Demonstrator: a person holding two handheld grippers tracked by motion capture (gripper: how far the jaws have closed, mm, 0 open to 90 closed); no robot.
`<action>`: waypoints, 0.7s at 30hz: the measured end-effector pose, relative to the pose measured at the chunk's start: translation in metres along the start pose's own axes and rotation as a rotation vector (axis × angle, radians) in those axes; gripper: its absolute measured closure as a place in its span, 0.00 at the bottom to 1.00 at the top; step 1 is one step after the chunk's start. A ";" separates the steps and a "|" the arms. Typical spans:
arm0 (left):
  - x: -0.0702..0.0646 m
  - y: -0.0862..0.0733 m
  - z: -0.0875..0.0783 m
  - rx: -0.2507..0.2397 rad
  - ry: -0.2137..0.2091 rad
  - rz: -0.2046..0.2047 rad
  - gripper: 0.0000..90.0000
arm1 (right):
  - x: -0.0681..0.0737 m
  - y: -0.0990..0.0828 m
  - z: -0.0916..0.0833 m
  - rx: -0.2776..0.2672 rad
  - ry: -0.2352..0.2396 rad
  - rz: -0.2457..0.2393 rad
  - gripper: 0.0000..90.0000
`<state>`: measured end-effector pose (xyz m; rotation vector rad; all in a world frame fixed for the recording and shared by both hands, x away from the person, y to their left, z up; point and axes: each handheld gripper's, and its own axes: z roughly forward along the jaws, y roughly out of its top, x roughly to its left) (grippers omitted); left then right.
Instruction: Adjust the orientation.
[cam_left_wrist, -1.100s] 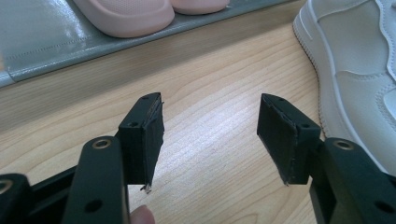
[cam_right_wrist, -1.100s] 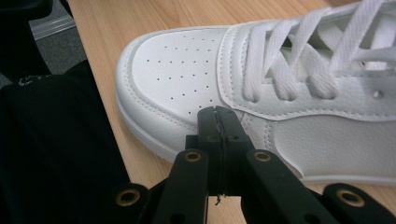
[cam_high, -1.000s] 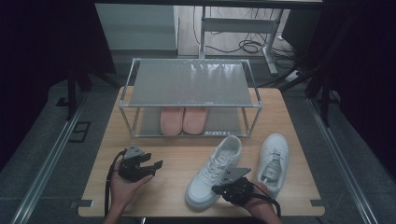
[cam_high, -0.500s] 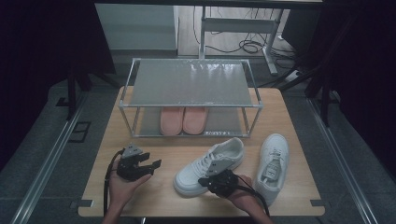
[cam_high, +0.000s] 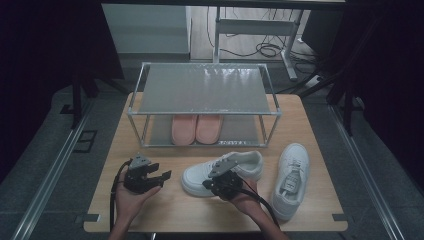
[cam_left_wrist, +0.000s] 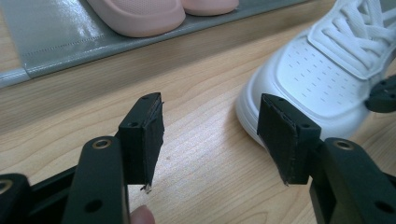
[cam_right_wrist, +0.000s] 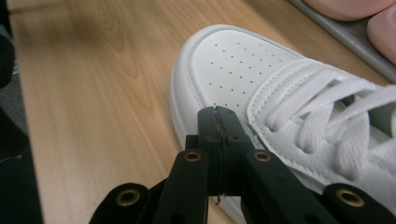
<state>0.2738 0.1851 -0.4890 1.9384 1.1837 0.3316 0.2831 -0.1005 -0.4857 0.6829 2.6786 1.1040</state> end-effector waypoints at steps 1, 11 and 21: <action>0.000 0.000 0.000 0.001 0.000 0.000 0.46 | -0.001 0.002 0.001 0.001 -0.002 -0.001 1.00; 0.000 -0.001 0.001 0.002 0.002 -0.002 0.46 | -0.008 0.012 0.012 -0.004 -0.009 0.017 1.00; 0.001 -0.002 0.002 0.003 0.003 -0.002 0.46 | -0.017 0.010 -0.032 -0.089 -0.042 0.050 1.00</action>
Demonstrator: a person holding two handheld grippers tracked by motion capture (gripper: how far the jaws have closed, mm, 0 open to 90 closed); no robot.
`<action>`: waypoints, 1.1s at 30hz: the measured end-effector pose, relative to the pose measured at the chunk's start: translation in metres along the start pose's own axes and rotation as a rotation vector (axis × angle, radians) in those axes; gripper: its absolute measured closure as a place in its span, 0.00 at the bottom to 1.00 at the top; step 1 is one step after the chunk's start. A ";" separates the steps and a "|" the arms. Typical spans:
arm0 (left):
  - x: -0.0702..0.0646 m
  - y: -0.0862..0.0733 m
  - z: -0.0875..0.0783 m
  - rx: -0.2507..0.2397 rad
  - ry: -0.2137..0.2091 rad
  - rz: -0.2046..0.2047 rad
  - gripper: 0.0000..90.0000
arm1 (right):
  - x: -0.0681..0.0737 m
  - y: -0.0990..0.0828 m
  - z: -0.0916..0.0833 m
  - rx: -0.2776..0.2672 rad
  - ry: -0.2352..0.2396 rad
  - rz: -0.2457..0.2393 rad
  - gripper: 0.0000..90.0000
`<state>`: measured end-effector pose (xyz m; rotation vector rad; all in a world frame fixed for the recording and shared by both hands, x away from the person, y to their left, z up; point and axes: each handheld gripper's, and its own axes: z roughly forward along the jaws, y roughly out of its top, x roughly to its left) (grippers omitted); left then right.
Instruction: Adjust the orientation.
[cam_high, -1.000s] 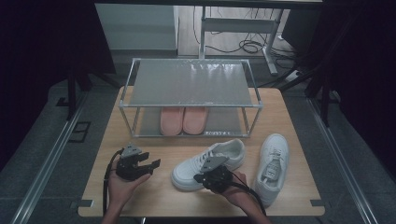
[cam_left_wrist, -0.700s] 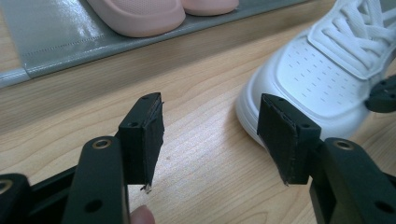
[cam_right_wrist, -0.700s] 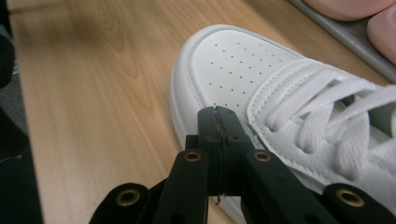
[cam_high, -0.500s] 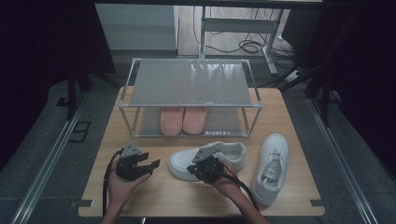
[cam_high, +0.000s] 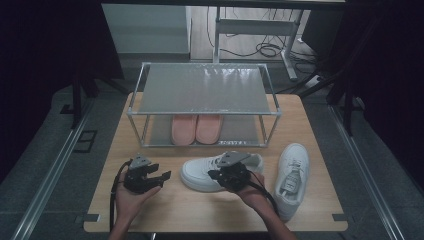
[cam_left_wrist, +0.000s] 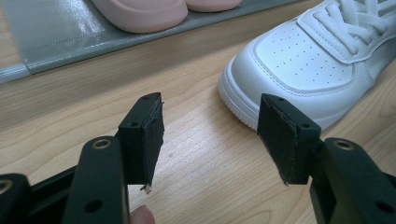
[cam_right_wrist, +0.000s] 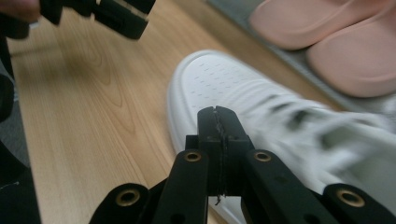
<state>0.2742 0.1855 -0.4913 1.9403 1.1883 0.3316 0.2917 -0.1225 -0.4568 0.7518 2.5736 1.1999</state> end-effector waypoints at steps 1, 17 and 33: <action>0.000 0.000 0.000 0.000 0.000 0.001 0.46 | -0.003 0.000 -0.009 -0.011 -0.006 0.005 1.00; -0.003 0.001 0.001 0.002 -0.005 0.000 0.46 | -0.049 -0.018 -0.070 -0.027 -0.120 0.112 1.00; -0.004 0.001 0.001 0.006 -0.008 0.003 0.46 | -0.055 -0.018 -0.054 0.065 -0.133 0.112 1.00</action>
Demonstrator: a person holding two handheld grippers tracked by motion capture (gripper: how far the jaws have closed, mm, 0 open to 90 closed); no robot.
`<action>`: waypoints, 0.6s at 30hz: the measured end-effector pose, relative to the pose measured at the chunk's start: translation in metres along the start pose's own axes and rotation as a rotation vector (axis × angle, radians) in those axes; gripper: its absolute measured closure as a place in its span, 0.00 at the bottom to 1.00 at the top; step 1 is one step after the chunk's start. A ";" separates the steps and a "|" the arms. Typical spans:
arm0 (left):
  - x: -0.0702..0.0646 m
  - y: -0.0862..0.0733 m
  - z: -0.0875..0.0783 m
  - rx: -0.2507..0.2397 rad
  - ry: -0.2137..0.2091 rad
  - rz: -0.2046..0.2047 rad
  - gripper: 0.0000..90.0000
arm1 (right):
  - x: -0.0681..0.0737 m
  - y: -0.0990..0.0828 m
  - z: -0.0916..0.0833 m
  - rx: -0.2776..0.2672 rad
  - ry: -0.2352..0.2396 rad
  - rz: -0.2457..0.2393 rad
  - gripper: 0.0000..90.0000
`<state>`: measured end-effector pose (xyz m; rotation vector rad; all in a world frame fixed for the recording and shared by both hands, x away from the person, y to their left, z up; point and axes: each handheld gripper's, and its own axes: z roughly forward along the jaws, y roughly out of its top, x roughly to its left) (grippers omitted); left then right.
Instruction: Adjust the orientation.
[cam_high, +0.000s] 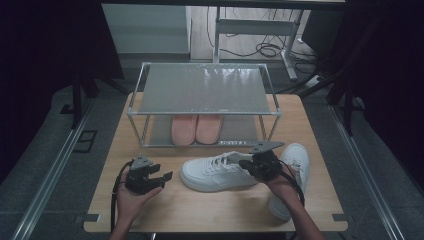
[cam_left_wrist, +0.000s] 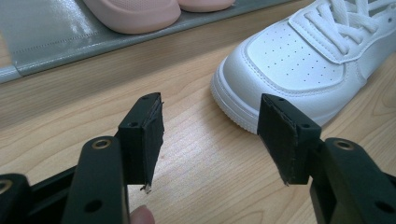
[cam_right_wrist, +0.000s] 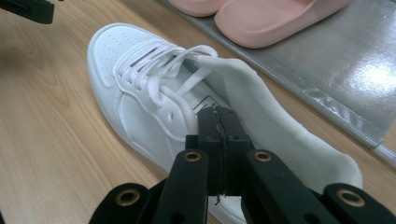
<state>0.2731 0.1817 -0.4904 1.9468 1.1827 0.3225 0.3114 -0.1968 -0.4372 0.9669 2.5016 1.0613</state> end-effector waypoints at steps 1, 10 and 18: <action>0.000 0.000 0.000 0.000 -0.001 -0.001 0.46 | 0.000 0.000 0.000 0.003 0.003 -0.001 1.00; 0.000 0.000 -0.001 -0.003 0.002 -0.002 0.45 | 0.003 0.000 0.006 0.033 -0.016 -0.017 1.00; -0.001 0.000 0.000 -0.001 0.001 -0.001 0.45 | 0.005 -0.002 0.008 0.048 -0.033 -0.023 1.00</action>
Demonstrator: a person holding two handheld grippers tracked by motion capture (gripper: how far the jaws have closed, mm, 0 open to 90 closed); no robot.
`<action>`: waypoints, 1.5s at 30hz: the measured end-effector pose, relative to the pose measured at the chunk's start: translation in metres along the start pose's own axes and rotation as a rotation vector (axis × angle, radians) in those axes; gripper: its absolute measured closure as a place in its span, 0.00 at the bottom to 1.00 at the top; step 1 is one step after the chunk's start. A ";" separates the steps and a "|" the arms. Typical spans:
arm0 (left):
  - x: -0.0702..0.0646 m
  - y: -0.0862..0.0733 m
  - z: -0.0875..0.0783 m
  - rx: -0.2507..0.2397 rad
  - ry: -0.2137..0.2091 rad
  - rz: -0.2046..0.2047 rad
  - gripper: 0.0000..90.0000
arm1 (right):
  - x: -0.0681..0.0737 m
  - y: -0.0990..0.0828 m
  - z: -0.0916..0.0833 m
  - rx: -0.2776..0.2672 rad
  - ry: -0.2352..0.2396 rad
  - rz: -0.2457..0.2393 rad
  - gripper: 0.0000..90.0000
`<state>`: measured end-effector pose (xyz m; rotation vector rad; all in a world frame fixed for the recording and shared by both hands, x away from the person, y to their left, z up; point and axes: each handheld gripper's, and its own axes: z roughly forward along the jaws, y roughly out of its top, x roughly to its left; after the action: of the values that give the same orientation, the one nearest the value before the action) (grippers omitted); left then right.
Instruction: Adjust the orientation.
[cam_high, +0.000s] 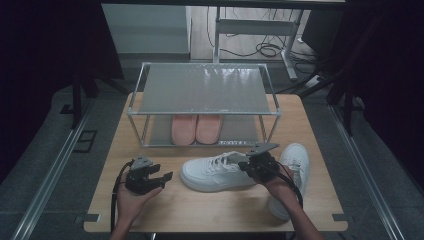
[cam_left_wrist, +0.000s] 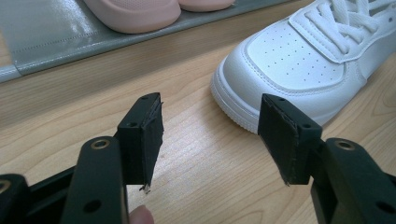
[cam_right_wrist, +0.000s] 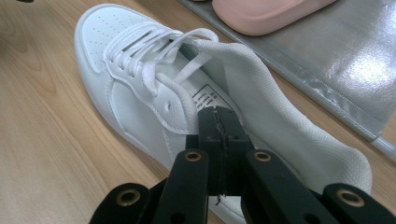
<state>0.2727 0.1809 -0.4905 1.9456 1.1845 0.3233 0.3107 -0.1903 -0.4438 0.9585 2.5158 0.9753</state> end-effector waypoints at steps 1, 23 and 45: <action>0.000 0.000 0.000 0.001 0.001 0.000 0.45 | 0.000 0.000 0.000 0.002 -0.004 -0.003 1.00; -0.002 0.000 0.000 0.003 0.001 0.004 0.45 | 0.031 -0.006 0.001 0.035 0.025 -0.080 1.00; -0.003 0.000 0.003 0.006 -0.006 0.006 0.45 | 0.079 -0.013 0.004 0.037 0.112 -0.171 1.00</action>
<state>0.2725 0.1771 -0.4919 1.9547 1.1772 0.3176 0.2479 -0.1426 -0.4573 0.7020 2.6649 0.9569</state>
